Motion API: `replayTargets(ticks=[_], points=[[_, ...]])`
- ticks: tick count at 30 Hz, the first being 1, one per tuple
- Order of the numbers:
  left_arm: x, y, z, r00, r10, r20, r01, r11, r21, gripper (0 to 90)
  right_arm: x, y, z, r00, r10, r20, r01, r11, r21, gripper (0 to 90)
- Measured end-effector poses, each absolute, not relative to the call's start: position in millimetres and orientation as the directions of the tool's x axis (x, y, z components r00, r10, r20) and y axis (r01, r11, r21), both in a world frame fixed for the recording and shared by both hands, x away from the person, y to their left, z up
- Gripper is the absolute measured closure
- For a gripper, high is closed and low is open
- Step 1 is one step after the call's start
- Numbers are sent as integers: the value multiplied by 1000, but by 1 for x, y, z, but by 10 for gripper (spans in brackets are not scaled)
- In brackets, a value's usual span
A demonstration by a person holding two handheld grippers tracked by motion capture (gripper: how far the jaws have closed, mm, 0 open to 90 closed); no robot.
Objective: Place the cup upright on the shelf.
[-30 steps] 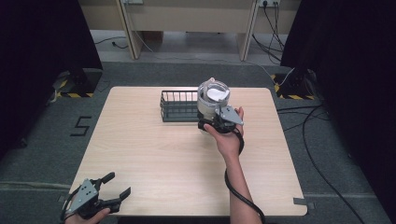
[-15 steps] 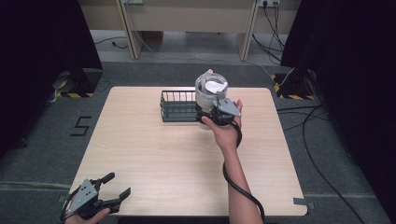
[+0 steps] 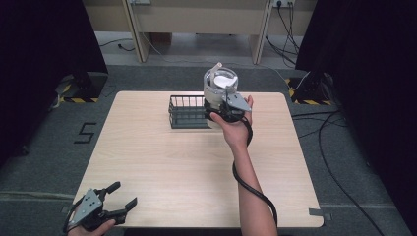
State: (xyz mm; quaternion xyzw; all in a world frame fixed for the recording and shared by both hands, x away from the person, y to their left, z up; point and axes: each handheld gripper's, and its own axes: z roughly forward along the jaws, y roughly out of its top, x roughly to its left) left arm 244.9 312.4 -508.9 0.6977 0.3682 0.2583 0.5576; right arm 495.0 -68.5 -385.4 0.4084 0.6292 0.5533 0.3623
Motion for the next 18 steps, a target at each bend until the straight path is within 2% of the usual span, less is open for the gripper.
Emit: replayTargets(ticks=[18], points=[[245, 314, -509, 594, 802, -53, 229, -105, 968, 145, 516, -63, -372, -391, 920, 9, 117, 40, 992, 95]])
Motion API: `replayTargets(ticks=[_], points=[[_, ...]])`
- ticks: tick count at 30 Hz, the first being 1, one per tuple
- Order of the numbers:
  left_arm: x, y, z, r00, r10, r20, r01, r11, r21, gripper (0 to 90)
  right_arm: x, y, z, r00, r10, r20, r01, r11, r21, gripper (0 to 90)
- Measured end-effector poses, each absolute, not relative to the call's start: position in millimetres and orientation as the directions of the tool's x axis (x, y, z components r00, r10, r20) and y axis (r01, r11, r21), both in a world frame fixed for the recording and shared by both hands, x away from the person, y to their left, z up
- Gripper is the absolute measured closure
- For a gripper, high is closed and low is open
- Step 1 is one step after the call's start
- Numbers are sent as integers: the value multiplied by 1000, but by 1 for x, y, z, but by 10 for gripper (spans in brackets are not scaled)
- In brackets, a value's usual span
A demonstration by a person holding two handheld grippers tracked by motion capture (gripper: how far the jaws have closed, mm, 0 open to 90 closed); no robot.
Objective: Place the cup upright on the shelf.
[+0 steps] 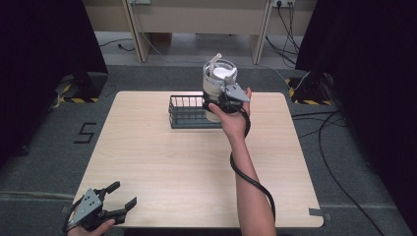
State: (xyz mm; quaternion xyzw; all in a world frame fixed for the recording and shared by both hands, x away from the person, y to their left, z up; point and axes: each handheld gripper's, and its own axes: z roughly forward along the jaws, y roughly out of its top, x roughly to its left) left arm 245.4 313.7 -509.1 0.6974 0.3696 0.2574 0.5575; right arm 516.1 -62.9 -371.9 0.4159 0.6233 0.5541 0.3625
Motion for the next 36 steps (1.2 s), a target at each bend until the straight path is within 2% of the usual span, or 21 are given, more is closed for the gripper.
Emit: replayTargets(ticks=[22, 36], points=[[246, 315, -510, 588, 807, -58, 232, -99, 968, 146, 556, -46, -362, -380, 925, 22, 147, 37, 988, 94], [245, 317, -509, 585, 809, -58, 231, -98, 968, 146, 583, -30, -369, -367, 930, 35, 179, 33, 983, 94]])
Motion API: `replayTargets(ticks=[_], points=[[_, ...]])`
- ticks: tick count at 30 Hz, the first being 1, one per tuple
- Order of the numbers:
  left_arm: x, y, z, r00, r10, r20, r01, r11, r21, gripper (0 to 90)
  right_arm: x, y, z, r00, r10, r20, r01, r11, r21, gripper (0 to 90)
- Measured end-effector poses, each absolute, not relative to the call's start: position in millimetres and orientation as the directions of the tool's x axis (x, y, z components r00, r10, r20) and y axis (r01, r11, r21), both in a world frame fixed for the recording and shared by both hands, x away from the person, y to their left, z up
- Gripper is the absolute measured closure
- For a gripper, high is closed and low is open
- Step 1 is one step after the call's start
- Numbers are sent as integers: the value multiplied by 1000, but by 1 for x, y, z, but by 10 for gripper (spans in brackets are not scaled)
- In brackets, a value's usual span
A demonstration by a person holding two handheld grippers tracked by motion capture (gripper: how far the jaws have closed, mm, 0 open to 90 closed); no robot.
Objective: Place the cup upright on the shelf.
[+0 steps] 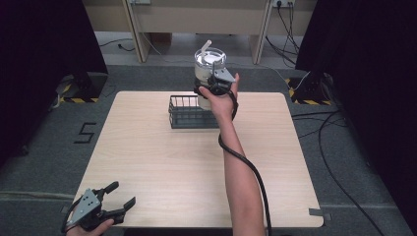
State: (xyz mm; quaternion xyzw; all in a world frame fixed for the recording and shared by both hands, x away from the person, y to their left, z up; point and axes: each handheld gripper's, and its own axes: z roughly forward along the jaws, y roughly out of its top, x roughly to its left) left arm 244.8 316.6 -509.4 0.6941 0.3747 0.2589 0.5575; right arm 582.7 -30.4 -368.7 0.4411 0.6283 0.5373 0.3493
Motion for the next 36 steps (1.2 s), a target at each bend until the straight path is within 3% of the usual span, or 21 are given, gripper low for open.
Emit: replayTargets(ticks=[22, 36], points=[[245, 315, -510, 588, 808, -43, 229, -115, 967, 146, 605, -23, -385, -357, 934, 36, 218, 46, 975, 94], [244, 313, -510, 596, 802, -43, 228, -118, 966, 146, 606, -21, -413, -347, 937, 51, 266, 46, 963, 93]])
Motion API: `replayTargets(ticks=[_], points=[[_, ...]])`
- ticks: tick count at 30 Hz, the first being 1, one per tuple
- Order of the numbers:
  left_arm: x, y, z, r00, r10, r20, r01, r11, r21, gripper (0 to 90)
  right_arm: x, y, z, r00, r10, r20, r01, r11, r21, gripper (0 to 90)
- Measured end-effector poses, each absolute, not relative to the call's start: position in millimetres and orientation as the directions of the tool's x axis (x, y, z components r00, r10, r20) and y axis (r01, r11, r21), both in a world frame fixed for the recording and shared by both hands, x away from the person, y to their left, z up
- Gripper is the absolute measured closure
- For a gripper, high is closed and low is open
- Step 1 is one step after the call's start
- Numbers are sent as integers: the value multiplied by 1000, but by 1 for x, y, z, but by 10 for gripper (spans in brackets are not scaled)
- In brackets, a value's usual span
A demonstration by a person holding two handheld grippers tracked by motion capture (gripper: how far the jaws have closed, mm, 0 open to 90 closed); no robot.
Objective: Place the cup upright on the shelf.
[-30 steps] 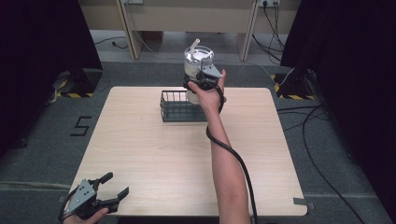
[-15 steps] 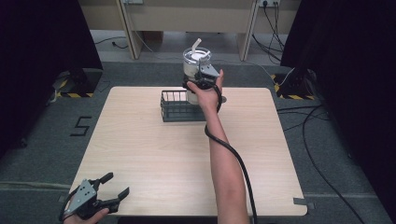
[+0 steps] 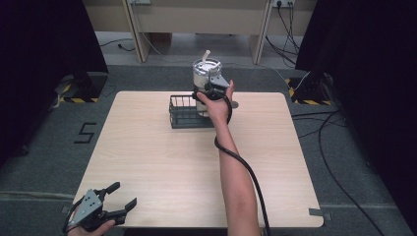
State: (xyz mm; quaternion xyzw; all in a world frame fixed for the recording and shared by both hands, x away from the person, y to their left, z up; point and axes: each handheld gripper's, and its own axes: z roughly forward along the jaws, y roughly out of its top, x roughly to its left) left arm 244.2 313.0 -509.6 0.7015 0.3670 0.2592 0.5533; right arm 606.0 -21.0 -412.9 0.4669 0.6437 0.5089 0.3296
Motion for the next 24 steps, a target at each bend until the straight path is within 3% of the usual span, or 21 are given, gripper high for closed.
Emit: replayTargets(ticks=[24], points=[[243, 312, -509, 600, 800, -31, 219, -127, 967, 146, 594, -16, -427, -351, 936, 23, 245, 68, 967, 68]])
